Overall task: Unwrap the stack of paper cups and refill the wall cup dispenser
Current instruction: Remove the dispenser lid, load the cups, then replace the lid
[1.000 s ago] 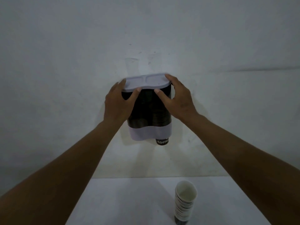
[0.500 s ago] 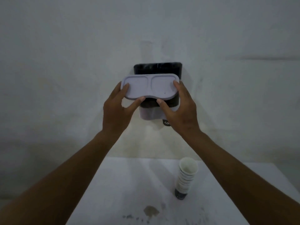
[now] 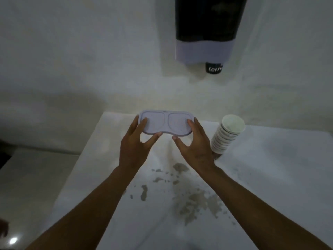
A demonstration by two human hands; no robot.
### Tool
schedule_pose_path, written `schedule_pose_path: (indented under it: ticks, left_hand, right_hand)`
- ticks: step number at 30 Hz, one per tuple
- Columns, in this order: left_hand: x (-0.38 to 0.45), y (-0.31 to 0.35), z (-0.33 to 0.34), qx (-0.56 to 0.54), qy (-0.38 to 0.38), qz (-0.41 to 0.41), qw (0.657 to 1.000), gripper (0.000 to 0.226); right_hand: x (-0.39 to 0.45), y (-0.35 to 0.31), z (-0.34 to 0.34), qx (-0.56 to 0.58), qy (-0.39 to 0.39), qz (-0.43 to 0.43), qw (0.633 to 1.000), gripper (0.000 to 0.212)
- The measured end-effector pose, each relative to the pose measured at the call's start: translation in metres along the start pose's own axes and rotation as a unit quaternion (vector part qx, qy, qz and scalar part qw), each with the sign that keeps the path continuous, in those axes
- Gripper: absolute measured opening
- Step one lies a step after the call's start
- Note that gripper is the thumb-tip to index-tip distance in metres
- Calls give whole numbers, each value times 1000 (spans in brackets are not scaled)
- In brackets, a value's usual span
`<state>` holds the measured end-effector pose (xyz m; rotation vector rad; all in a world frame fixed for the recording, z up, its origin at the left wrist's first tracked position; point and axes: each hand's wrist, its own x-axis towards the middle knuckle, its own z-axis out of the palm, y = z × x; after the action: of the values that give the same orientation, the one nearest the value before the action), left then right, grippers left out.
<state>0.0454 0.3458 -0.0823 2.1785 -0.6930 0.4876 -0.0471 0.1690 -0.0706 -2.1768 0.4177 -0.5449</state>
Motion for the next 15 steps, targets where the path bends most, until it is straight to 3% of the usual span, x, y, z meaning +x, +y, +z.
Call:
schedule_pose_path:
  ticks: [9, 15]
  left_hand:
    - [-104, -52, 48, 26, -142, -129, 981, 69]
    - [-129, -69, 68, 53, -204, -159, 964, 68]
  right_hand:
    - [-71, 89, 62, -43, -120, 101, 987, 71]
    - [-89, 121, 82, -120, -131, 107, 978, 70]
